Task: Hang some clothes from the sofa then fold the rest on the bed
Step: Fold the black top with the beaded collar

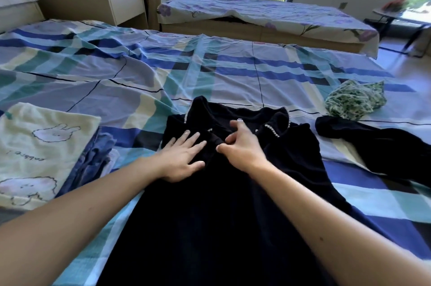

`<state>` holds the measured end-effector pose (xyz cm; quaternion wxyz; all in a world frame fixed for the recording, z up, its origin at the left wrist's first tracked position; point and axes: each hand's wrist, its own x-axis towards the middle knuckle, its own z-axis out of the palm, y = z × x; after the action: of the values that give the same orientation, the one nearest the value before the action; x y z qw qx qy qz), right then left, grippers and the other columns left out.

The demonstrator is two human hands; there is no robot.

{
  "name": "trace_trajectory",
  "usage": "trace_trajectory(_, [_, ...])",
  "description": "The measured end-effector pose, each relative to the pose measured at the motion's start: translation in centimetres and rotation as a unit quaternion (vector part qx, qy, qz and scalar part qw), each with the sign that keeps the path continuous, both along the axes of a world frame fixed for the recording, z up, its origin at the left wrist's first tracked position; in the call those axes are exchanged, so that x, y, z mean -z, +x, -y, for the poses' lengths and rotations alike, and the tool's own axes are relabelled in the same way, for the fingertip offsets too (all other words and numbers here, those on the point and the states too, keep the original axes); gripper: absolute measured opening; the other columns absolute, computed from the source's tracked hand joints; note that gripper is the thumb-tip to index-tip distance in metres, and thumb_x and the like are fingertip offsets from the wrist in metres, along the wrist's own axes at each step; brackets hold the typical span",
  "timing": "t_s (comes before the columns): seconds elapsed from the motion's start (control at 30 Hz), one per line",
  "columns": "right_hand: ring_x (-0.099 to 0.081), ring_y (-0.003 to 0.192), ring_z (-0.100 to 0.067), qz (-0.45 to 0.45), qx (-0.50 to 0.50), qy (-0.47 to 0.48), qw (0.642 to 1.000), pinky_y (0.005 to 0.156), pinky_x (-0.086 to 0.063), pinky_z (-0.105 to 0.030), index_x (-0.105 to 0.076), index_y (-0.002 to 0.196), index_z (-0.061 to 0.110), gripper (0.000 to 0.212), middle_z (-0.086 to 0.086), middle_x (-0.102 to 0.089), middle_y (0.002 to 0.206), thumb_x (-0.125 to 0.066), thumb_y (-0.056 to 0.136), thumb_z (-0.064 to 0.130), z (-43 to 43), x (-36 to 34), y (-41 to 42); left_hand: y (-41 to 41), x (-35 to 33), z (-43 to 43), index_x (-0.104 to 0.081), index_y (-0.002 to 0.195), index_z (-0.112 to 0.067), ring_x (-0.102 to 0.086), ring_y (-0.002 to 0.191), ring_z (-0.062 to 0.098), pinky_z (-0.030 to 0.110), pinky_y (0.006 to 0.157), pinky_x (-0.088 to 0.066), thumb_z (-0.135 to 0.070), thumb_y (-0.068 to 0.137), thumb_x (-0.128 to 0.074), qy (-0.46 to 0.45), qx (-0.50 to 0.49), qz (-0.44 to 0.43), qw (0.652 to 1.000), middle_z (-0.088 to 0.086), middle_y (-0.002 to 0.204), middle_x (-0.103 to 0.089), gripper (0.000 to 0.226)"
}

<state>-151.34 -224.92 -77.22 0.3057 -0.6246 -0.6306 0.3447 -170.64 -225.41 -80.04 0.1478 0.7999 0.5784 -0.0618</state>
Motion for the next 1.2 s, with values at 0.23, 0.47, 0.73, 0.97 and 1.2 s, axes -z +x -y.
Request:
trace_trajectory(0.23, [-0.027, 0.146, -0.032, 0.314, -0.066, 0.015, 0.947, 0.12, -0.029, -0.041, -0.023, 0.158, 0.024, 0.107, -0.012, -0.023, 0.155, -0.081, 0.069, 0.012, -6.1, -2.8, 12.3, 0.9, -3.3, -5.6, -0.038, 0.15, -0.025, -0.034, 0.138, 0.033, 0.048, 0.114, -0.033, -0.054, 0.083, -0.07, 0.169, -0.097, 0.037, 0.98, 0.011, 0.151, -0.038, 0.08])
trace_trajectory(0.47, [-0.03, 0.147, -0.027, 0.366, -0.164, -0.126, 0.907, 0.119, -0.031, -0.041, -0.001, 0.159, 0.04, 0.138, -0.002, -0.024, 0.165, -0.091, 0.054, 0.049, -11.1, -2.8, 15.8, 1.7, -4.4, -10.6, 0.008, 0.16, -0.026, -0.027, 0.149, 0.032, 0.041, 0.12, -0.029, -0.05, 0.061, -0.092, -0.027, -0.122, 0.017, 0.992, 0.014, 0.165, -0.021, 0.142])
trace_trajectory(0.73, [-0.062, 0.107, -0.026, 0.394, -0.181, -0.14, 0.89, 0.095, -0.054, -0.042, -0.057, 0.133, 0.024, 0.069, -0.006, -0.064, 0.124, -0.087, 0.071, 0.02, -13.5, -4.5, 14.4, 1.9, -6.7, -13.8, -0.058, 0.129, -0.021, -0.059, 0.107, 0.024, 0.033, 0.094, -0.048, -0.016, 0.072, -0.088, -0.01, -0.049, 0.06, 0.997, 0.006, 0.121, -0.063, 0.065])
trace_trajectory(0.97, [-0.063, 0.101, -0.03, 0.322, 0.061, 0.143, 0.934, 0.087, -0.051, -0.038, -0.065, 0.105, 0.024, 0.024, -0.013, -0.065, 0.106, -0.069, 0.083, 0.016, -15.6, -10.4, 14.2, 2.7, -13.1, -17.9, -0.057, 0.119, -0.026, -0.059, 0.114, 0.039, 0.047, 0.093, -0.051, -0.013, 0.081, -0.067, 0.276, -0.13, 0.066, 0.95, 0.016, 0.123, -0.06, 0.042])
trace_trajectory(1.2, [-0.061, 0.104, -0.045, 0.317, 0.083, 0.26, 0.909, 0.085, -0.05, -0.045, -0.063, 0.109, 0.017, 0.028, -0.022, -0.066, 0.109, -0.065, 0.081, 0.018, -11.7, -13.1, 15.1, 2.1, -16.0, -14.9, -0.056, 0.116, -0.012, -0.059, 0.106, 0.038, 0.038, 0.087, -0.043, -0.012, 0.08, -0.064, 0.338, -0.056, 0.162, 0.925, 0.018, 0.107, -0.064, 0.037])
